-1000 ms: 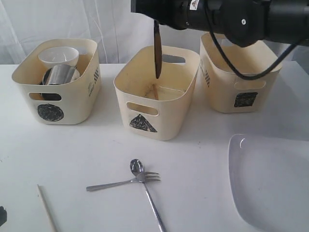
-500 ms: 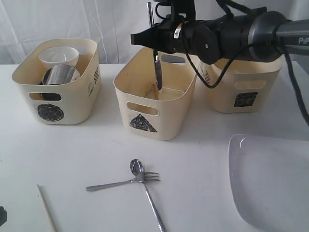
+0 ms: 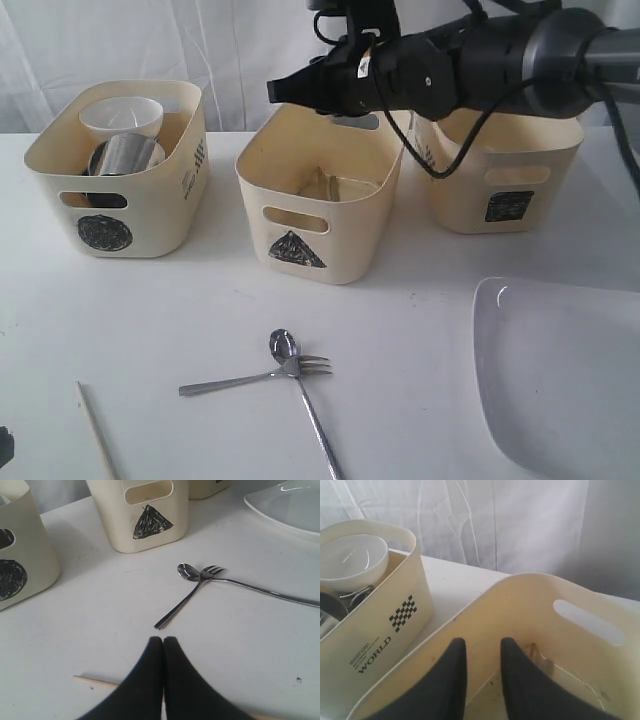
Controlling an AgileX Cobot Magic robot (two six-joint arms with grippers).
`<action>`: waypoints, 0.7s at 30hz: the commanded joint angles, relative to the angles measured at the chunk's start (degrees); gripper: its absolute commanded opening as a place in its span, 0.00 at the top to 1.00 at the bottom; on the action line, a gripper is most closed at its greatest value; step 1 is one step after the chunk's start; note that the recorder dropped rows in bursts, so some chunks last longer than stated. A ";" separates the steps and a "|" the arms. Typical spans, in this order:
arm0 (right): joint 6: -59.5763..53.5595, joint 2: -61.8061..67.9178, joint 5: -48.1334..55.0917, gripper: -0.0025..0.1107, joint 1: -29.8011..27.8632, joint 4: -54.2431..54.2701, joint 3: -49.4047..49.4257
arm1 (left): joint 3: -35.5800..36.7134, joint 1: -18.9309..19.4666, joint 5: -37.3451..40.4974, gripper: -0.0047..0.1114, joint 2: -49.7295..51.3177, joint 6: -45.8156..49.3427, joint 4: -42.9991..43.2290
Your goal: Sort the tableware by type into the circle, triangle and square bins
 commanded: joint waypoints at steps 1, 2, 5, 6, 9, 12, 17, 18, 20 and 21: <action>-2.44 -4.84 10.27 0.76 1.66 -0.77 -0.42 | 0.25 -0.17 0.20 0.96 -0.27 0.00 -0.26; -5.60 -6.56 14.40 0.76 2.90 -0.77 -0.42 | 0.25 -0.17 0.20 0.96 -0.27 0.00 -0.26; -15.95 -9.93 25.28 0.76 6.92 -0.77 -0.42 | 0.25 -0.17 0.20 0.96 -0.27 0.00 -0.26; -19.51 -10.55 28.18 0.76 8.24 -0.77 -0.42 | 0.25 -0.17 0.20 0.96 -0.27 0.00 -0.26; -29.13 -11.42 35.94 0.76 11.89 -0.77 -0.42 | 0.25 -0.17 0.20 0.96 -0.27 0.00 -0.26; -39.09 -11.14 43.80 0.76 15.28 -0.77 -0.42 | 0.25 -0.17 0.20 0.96 -0.27 0.00 -0.26; -50.21 -8.48 50.74 0.76 19.15 -0.77 -0.42 | 0.25 -0.17 0.20 0.96 -0.27 0.00 -0.26; -51.32 -7.68 50.74 0.76 19.46 -0.77 -0.42 | 0.25 -0.17 0.20 0.96 -0.27 0.00 -0.26; -52.41 -6.32 50.41 0.76 20.28 -0.77 -0.42 | 0.25 -0.17 0.20 0.96 -0.27 0.00 -0.26; -53.33 -5.51 50.38 0.76 20.79 -0.77 -0.42 | 0.25 -0.17 0.20 0.96 -0.27 0.00 -0.26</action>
